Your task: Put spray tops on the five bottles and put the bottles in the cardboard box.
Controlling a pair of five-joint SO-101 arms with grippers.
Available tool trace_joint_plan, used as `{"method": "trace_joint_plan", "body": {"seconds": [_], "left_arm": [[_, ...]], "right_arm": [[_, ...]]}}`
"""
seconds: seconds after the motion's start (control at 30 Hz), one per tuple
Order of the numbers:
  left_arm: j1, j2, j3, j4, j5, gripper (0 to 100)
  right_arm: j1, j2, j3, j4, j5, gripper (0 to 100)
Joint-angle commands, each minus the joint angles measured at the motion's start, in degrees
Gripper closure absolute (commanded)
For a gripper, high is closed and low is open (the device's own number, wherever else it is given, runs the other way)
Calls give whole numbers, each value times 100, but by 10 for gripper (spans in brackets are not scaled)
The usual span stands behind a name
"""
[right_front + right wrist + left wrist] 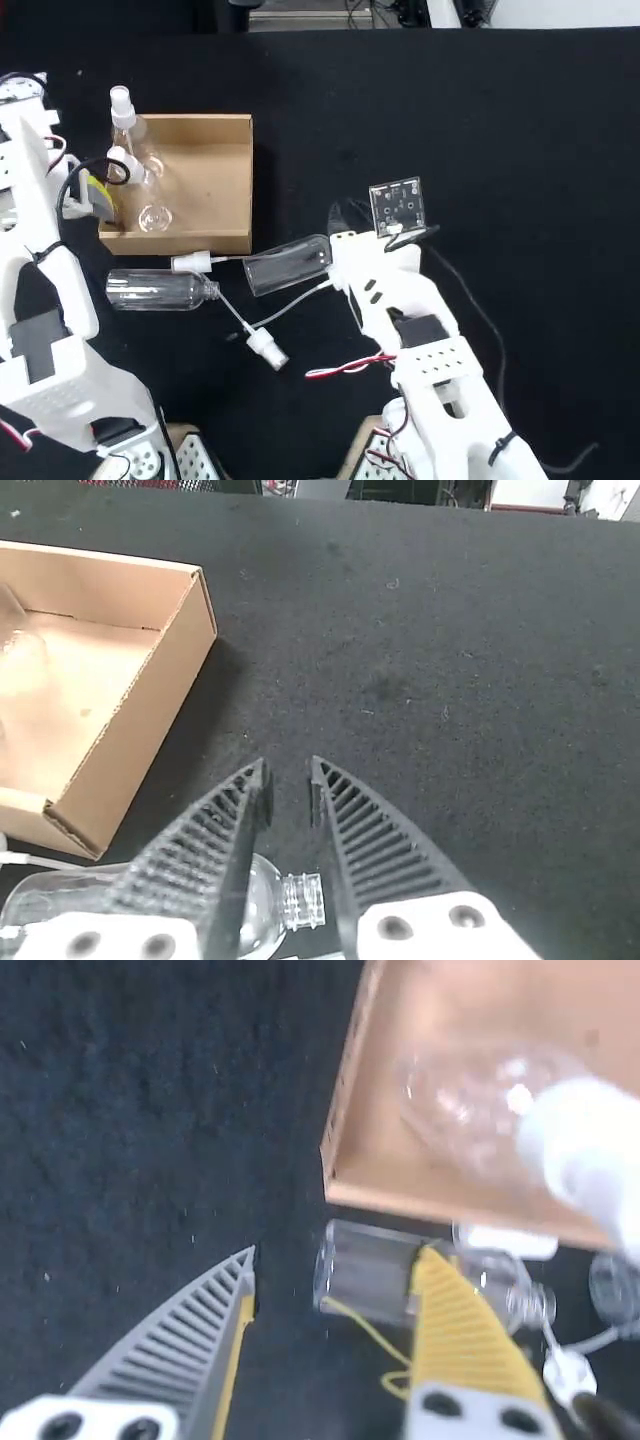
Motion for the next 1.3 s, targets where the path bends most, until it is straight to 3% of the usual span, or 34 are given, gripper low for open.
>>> {"method": "trace_joint_plan", "body": {"seconds": [0.0, 0.17, 0.5, 0.63, 0.93, 1.27], "left_arm": [[-31, -334, -338, 440, -281, 884], [347, -554, -207, 440, -440, 933], [2475, -2374, 1103, 413, -484, 937], [3046, -2479, 1367, -149, -448, 937], [3134, -1952, 2835, -2778, -431, 938], [3081, -835, 2897, -4009, 70, 938]], "right_arm": [[149, -215, -66, -141, 0, 949], [651, -215, -75, -167, -18, 949], [703, -189, -66, -167, -9, 949], [712, -189, -57, -149, 0, 949], [712, -189, -57, -141, 0, 949], [712, -189, -31, -141, 0, 949]]}}
